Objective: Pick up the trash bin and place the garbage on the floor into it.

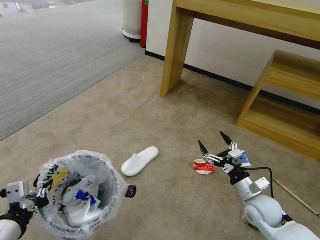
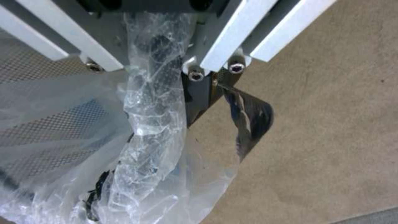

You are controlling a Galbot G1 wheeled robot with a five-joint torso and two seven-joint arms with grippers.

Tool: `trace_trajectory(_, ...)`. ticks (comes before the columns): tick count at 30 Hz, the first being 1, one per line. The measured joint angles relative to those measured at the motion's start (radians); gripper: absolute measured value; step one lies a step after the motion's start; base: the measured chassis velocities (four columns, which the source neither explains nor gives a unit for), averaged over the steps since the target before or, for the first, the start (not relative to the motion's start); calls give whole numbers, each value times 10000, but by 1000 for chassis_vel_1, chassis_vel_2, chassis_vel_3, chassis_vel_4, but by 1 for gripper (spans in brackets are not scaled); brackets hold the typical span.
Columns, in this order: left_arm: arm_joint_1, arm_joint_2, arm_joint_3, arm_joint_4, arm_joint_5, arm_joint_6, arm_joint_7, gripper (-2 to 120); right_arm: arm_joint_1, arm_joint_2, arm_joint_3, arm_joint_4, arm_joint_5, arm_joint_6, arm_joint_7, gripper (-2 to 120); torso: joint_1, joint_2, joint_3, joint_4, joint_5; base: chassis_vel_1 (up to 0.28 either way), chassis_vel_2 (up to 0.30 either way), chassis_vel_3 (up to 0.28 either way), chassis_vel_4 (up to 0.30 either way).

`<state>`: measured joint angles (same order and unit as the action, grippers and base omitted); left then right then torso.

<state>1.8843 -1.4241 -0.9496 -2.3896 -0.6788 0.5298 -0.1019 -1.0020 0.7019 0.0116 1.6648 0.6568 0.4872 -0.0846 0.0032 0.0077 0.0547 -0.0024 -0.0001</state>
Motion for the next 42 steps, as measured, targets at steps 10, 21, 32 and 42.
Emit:
trace_trajectory(10, -17, 34, -101, 78, -43, -2, 20, 1, -118, 49, 86, -67, -19, 37, -13, 100, 0, -1, 0, 1, 1, 0, 0, 0, 0)
trace_trajectory(21, -44, 19, -97, 107, -47, -4, 61, 1, -186, 11, 203, -102, -67, 77, -46, 100, 0, -1, 0, -1, 1, 0, 0, 0, 0)
trace_trajectory(32, -22, 29, -101, 98, -54, -4, 70, 1, -171, 48, 203, -108, -148, 79, -54, 100, 0, -1, 0, 0, 1, 15, 7, 12, 15)
trace_trajectory(42, -35, 12, -71, 94, -44, -36, 41, 1, -170, 74, 197, -141, -287, 101, -54, 100, 1, 0, 0, 1, 1, 40, 36, 34, 29)
